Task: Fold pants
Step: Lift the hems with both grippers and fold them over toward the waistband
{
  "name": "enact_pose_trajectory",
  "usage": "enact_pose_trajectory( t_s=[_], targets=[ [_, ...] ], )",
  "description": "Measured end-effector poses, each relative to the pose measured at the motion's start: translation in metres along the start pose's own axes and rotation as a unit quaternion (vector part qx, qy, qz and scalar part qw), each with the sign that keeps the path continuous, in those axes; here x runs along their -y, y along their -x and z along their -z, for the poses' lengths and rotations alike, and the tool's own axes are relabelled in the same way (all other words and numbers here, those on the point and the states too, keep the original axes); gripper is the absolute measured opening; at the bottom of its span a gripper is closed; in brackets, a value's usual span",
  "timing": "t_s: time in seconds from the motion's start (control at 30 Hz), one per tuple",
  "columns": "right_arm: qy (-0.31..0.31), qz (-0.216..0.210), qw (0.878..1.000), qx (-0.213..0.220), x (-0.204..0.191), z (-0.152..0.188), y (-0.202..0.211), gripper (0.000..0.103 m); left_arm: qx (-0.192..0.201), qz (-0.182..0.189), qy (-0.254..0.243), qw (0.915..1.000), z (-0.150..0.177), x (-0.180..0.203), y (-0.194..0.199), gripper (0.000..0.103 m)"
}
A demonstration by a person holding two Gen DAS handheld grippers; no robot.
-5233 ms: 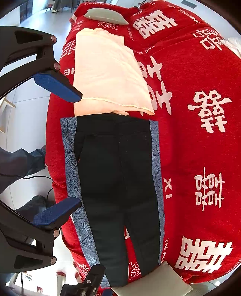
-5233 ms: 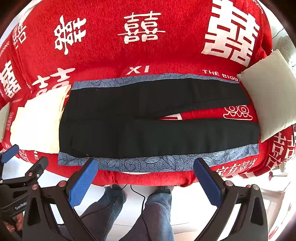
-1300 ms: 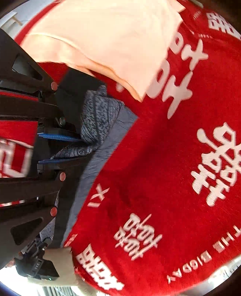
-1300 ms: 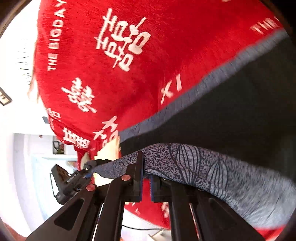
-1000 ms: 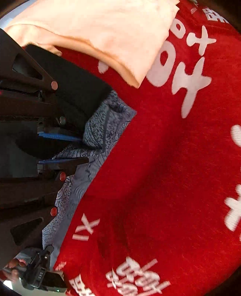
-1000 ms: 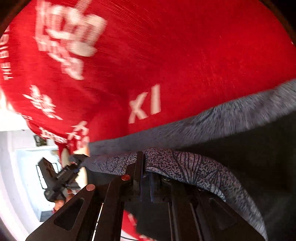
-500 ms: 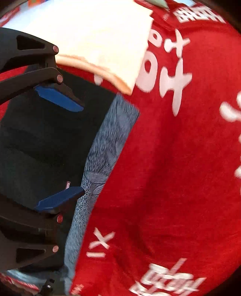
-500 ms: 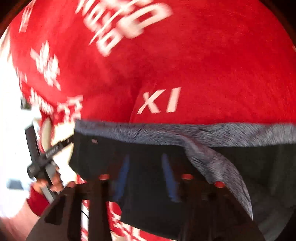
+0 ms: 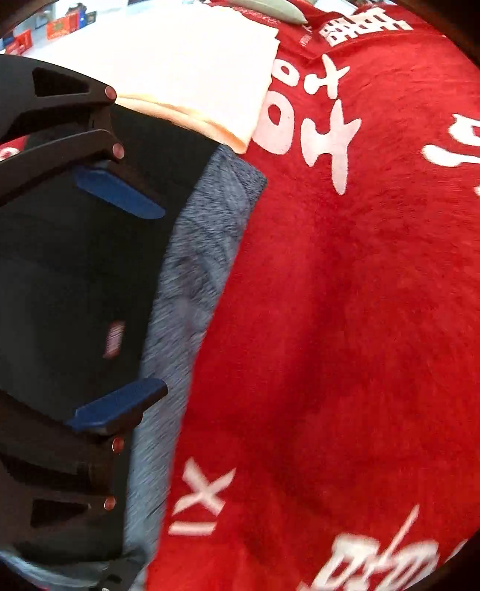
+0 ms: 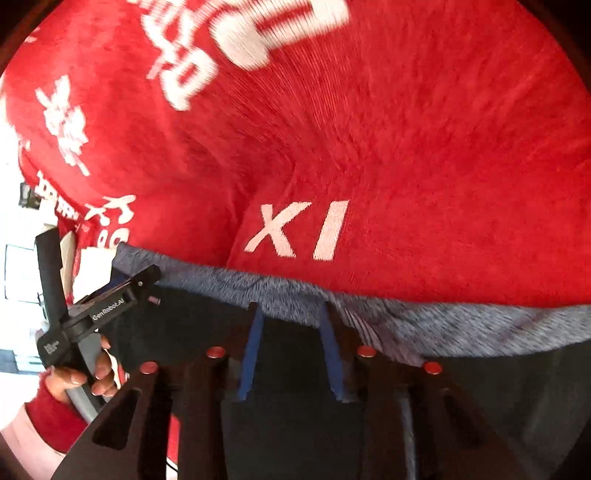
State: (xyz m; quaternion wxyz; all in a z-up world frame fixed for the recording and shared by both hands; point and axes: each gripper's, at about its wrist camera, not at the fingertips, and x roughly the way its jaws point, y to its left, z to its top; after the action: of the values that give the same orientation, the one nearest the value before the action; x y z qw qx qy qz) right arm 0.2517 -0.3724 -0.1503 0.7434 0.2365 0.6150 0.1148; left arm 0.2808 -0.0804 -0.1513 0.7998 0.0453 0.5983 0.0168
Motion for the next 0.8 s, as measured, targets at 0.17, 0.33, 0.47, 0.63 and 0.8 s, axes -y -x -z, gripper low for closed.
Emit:
enact_pose_trajectory(
  t_s=[0.17, 0.33, 0.47, 0.63, 0.8],
  targets=[
    [0.001, 0.014, 1.0, 0.007, 0.007, 0.036, 0.035, 0.057, -0.005, 0.02, -0.048, 0.9987, 0.038, 0.028, 0.036, 0.089],
    [-0.03, 0.036, 0.999, 0.015, 0.018, 0.081, 0.062, 0.057, -0.025, 0.057, -0.093, 0.9937, 0.081, 0.062, 0.059, 0.089],
    [-0.053, 0.07, 0.996, 0.025, 0.03, 0.121, 0.086, 0.057, -0.04, 0.095, -0.125, 0.9868, 0.115, 0.091, 0.074, 0.089],
    [-0.106, 0.109, 0.987, 0.045, 0.051, 0.186, 0.119, 0.057, -0.056, 0.128, -0.148, 0.9791, 0.156, 0.12, 0.086, 0.089],
    [-0.18, 0.154, 0.97, 0.044, 0.083, 0.275, 0.144, 0.057, -0.061, 0.15, -0.167, 0.9726, 0.195, 0.133, 0.1, 0.089]
  ],
)
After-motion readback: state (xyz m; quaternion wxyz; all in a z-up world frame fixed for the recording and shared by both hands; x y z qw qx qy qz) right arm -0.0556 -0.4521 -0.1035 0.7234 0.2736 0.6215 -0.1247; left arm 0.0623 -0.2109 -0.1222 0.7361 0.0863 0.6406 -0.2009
